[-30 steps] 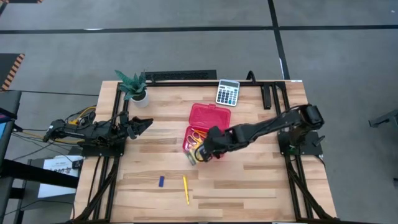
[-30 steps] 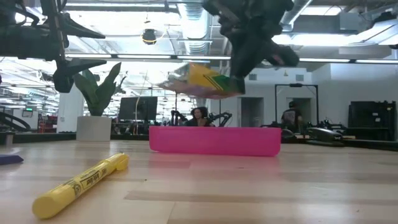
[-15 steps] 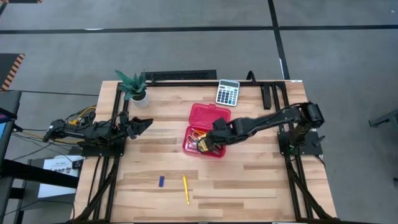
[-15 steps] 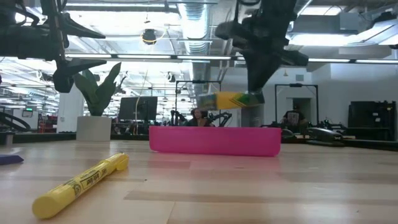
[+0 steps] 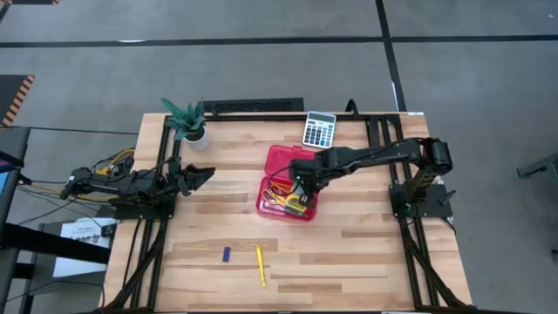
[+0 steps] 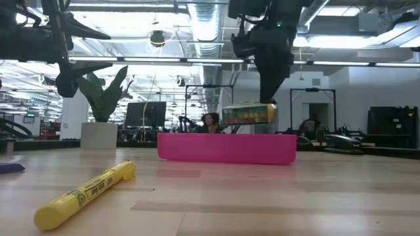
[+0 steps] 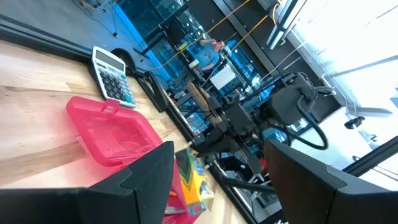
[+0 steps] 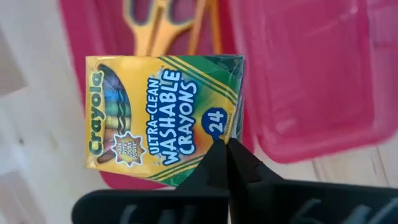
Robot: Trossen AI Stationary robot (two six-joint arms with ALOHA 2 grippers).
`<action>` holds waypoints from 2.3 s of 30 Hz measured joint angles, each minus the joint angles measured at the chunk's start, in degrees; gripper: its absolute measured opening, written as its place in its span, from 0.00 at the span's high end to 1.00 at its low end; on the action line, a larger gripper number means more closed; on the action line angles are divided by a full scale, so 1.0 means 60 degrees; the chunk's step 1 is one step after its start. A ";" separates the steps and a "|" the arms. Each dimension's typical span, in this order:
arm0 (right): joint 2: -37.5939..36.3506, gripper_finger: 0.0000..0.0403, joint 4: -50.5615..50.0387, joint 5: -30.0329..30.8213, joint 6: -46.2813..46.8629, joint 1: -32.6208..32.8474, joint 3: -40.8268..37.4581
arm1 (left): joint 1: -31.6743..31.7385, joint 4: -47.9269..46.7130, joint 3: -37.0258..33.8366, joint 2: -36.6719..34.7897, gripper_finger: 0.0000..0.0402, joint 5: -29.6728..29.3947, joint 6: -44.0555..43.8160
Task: Pack school essentials
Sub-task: Put the yellow box of crayons into the red supply box
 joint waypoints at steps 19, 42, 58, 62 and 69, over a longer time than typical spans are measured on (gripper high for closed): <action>0.0004 1.00 0.0953 -0.0679 -0.1263 -0.0425 -0.0994 | -0.0003 -0.0003 0.0003 0.0000 0.41 -0.0092 0.0003; 0.0007 0.99 0.1644 -0.0803 -0.1826 -0.0605 -0.1596 | 0.0000 -0.0003 0.0000 0.0000 0.41 -0.0204 0.0050; 0.0007 0.99 0.1749 -0.0806 -0.2264 -0.0609 -0.1596 | 0.0000 0.0001 0.0000 0.0003 0.41 -0.0310 0.0076; 0.0007 0.99 0.1754 -0.0806 -0.2264 -0.0609 -0.1596 | 0.0000 0.0001 0.0000 0.0003 0.41 -0.0310 0.0092; 0.0011 0.99 0.1828 -0.0803 -0.2264 -0.0616 -0.1596 | -0.0003 0.0001 0.0001 0.0000 0.41 -0.0309 0.0101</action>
